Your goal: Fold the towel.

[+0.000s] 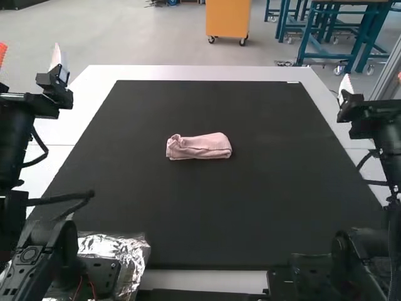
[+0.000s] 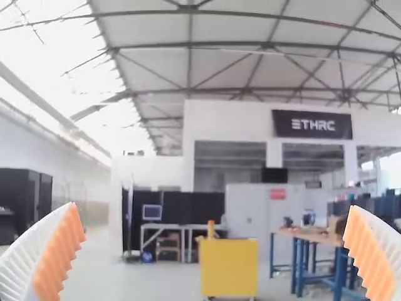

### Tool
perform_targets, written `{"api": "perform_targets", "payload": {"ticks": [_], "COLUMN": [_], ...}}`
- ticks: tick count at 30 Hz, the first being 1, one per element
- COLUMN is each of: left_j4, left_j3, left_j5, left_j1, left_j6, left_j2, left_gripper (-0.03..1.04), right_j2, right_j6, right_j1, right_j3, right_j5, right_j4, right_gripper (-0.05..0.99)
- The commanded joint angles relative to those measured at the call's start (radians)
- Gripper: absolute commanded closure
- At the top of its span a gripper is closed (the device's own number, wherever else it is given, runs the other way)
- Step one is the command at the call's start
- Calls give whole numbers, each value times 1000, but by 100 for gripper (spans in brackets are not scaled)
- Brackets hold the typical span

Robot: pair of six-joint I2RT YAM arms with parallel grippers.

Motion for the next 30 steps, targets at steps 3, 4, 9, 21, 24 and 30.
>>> {"api": "perform_targets", "payload": {"ticks": [3,4,9,21,24,30], "left_j4": [144,151,125,-312,-323,-323], "left_j3": [-134,-155,-249,-319,-319,-319], "left_j5": [49,47,-14,-16,-17,-17], "left_j1": [-2,1,1,-5,4,9], "left_j6": [-46,-48,-65,-102,-106,-106], "left_j2": [-2,-2,-2,-2,-2,-2], "left_gripper": [4,4,4,4,4,4], "right_j2": [-5,-5,-5,-7,-7,-7], "right_j6": [-11,-21,-48,38,36,38], "right_j1": [10,10,10,10,11,11], "right_j3": [-185,-218,-350,-346,-347,-347], "right_j5": [216,229,232,153,55,45], "right_j4": [264,293,309,-115,-138,-139], "right_gripper": [2,2,2,2,2,2]}}
